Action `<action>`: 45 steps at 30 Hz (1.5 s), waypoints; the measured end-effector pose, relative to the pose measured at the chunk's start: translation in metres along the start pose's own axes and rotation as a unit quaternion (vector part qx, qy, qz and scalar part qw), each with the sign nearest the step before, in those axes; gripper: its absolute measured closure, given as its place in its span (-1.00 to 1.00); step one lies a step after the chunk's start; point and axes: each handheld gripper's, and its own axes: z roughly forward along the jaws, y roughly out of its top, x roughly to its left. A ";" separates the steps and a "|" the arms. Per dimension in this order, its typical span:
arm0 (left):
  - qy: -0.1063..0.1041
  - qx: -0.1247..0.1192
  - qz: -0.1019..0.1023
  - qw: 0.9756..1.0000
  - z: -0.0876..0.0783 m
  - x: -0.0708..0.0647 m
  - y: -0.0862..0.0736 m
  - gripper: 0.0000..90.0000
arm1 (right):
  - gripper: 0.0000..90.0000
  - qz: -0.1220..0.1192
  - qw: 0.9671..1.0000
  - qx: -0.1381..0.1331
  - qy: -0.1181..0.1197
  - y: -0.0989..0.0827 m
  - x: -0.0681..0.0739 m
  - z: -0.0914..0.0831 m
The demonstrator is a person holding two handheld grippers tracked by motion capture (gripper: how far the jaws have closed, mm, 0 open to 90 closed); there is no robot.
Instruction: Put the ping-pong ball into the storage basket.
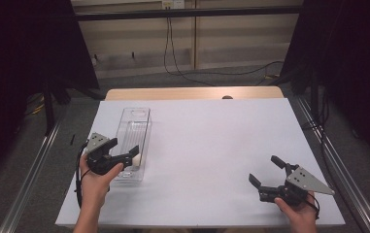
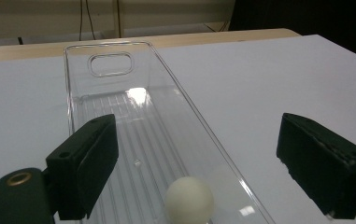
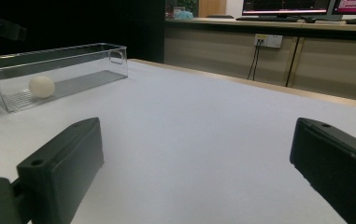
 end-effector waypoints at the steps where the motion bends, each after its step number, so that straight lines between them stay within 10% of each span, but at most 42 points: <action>1: 0.004 0.000 -0.001 1.000 0.000 0.000 -0.001 -0.72 | -0.95 0.000 1.000 -0.001 -0.001 0.000 0.000 0.000; 45: -0.007 -0.056 0.009 0.998 -0.023 0.006 -0.020 -0.93 | -0.95 0.002 1.000 0.000 0.002 0.000 0.000 0.000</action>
